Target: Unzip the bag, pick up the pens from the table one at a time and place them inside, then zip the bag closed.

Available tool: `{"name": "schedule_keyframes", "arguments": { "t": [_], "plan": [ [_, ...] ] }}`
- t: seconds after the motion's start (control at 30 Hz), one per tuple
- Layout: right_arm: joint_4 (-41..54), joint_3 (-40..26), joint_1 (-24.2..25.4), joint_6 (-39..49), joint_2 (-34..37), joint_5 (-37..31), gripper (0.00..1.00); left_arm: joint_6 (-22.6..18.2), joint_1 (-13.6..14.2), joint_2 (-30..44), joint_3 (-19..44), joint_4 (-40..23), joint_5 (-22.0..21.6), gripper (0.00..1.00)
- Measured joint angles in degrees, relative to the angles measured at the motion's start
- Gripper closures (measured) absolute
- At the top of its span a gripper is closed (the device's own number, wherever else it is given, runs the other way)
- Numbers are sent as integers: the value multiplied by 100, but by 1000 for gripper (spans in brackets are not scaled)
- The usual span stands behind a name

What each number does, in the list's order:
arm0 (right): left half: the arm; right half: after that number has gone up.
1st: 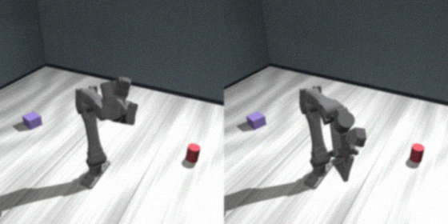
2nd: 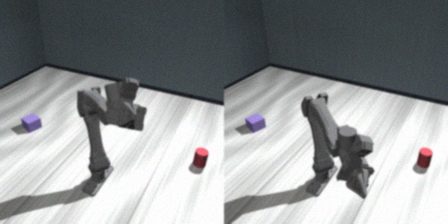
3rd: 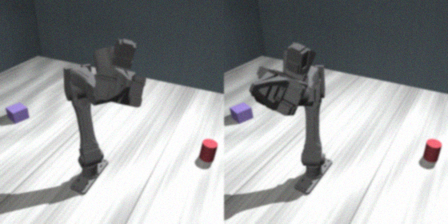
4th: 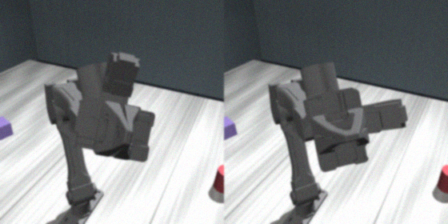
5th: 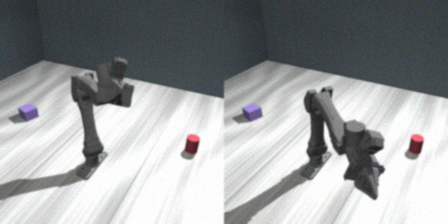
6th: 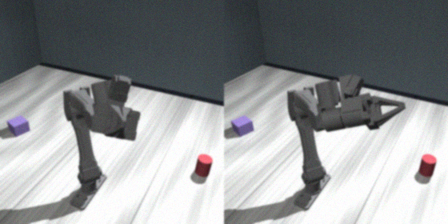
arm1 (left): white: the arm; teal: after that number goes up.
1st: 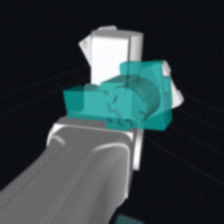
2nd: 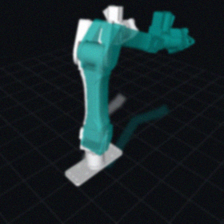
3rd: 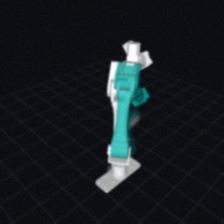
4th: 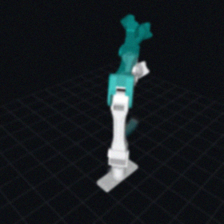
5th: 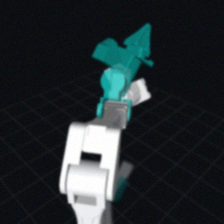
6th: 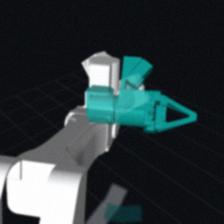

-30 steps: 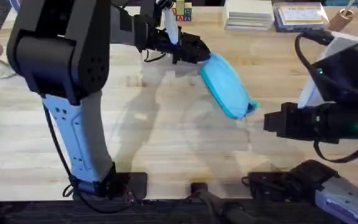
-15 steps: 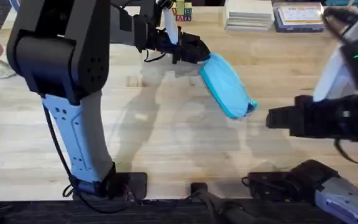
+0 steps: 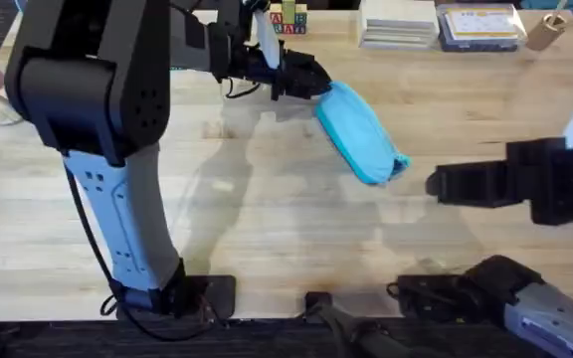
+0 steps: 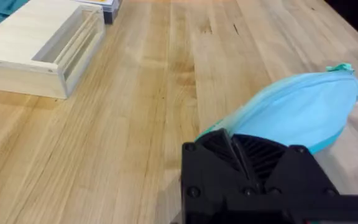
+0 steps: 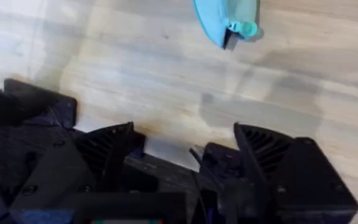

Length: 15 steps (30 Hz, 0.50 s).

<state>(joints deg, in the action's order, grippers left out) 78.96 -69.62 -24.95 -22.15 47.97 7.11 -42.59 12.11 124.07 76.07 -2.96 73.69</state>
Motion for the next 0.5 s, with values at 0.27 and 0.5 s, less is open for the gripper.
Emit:
{"name": "schedule_keyframes", "arguments": {
  "t": [0.27,0.5],
  "plan": [
    [303,-116,0,319,0,0,5,0,-1,0,0,2,0,959],
    [306,-116,0,402,0,0,5,0,-1,0,0,0,0,959]
  ]
}}
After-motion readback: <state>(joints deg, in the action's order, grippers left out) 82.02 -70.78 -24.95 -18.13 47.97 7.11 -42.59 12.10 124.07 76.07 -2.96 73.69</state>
